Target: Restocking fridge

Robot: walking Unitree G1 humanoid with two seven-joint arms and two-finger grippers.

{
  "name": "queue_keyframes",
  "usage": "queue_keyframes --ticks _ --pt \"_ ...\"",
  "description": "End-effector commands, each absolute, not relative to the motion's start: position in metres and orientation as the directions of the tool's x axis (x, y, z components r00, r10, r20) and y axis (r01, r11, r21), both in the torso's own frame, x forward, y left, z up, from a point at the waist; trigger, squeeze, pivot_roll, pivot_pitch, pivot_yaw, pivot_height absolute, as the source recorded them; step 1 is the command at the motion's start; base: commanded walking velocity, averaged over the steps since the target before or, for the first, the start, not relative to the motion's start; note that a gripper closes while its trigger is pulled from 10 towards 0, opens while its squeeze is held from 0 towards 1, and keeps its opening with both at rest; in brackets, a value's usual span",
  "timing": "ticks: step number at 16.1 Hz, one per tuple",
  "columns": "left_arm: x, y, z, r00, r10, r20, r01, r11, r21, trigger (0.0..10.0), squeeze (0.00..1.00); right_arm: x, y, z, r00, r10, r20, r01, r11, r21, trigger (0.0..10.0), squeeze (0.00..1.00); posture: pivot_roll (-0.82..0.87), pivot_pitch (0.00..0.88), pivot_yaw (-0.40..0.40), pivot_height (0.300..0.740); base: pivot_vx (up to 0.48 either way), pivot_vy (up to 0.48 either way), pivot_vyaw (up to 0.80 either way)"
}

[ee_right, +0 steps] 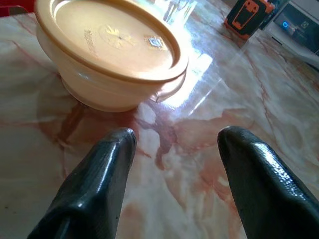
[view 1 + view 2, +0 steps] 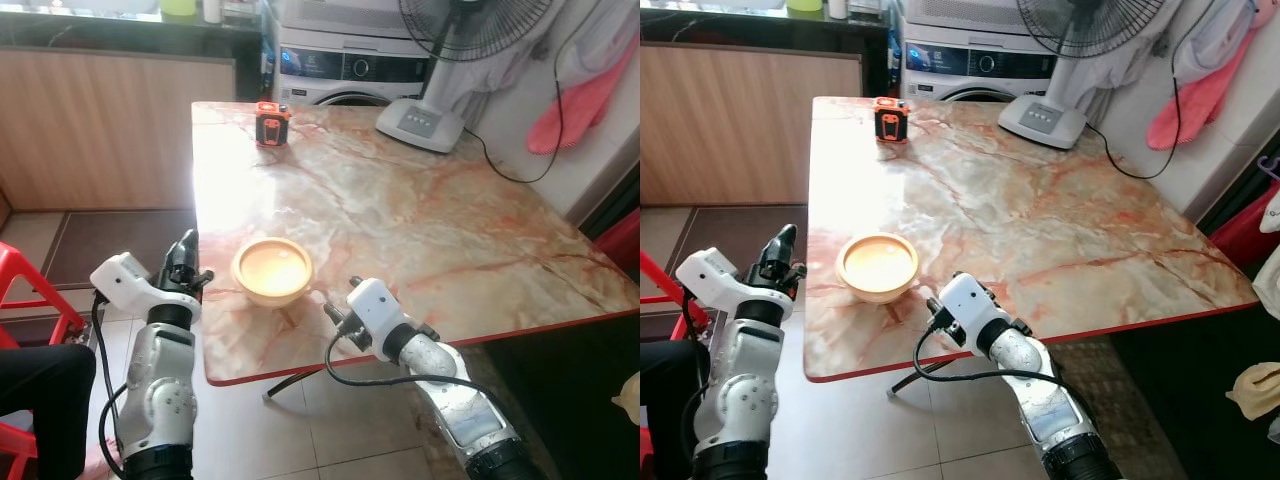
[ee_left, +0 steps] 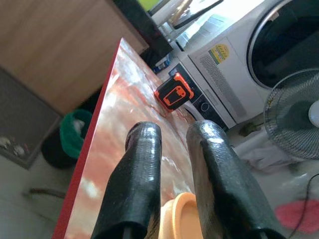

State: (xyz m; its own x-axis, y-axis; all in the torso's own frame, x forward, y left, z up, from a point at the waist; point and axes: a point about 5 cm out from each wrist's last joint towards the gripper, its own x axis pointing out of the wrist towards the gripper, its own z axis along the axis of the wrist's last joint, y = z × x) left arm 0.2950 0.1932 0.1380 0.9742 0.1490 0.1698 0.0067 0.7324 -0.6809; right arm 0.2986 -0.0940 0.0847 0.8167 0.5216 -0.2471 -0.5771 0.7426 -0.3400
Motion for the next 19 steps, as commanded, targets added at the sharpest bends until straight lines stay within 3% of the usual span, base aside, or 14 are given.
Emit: queue_keyframes --ticks 1,4,10,11,12,19 --pt "0.301 0.188 0.131 0.985 0.104 0.137 0.031 0.678 -0.734 10.0 0.00 0.301 -0.098 0.084 0.824 0.508 -0.251 -0.566 0.750 -0.341 10.0 0.00 -0.02 0.000 -0.156 0.740 0.000 0.000 0.00" --pt "0.308 0.183 0.124 0.992 0.028 0.119 0.070 0.669 -0.740 10.0 0.00 0.300 -0.096 0.083 0.819 0.515 -0.252 -0.573 0.746 -0.340 10.0 0.00 -0.02 0.000 -0.156 0.740 0.000 0.000 0.00" --pt "0.326 0.192 0.123 0.981 0.071 0.182 0.116 0.536 -0.836 10.0 0.00 0.302 -0.094 0.085 0.818 0.520 -0.246 -0.575 0.741 -0.345 10.0 0.00 -0.03 0.000 -0.158 0.740 0.000 0.000 0.00" --pt "0.325 0.193 0.126 0.976 0.061 0.209 0.145 0.534 -0.833 10.0 0.71 0.302 -0.095 0.085 0.819 0.517 -0.247 -0.573 0.743 -0.345 10.0 0.00 -0.03 0.000 -0.159 0.740 0.000 0.000 0.00" --pt "0.326 0.193 0.128 0.974 0.043 0.224 0.168 0.529 -0.832 10.0 1.00 0.301 -0.095 0.084 0.819 0.517 -0.249 -0.574 0.743 -0.345 10.0 0.00 -0.03 0.000 -0.160 0.740 0.000 0.000 0.00" --pt "0.337 0.199 0.121 0.979 0.087 0.185 0.113 0.523 -0.845 10.0 1.00 0.301 -0.095 0.085 0.817 0.520 -0.250 -0.576 0.740 -0.347 10.0 0.00 -0.04 0.000 -0.166 0.740 0.000 0.000 0.00"
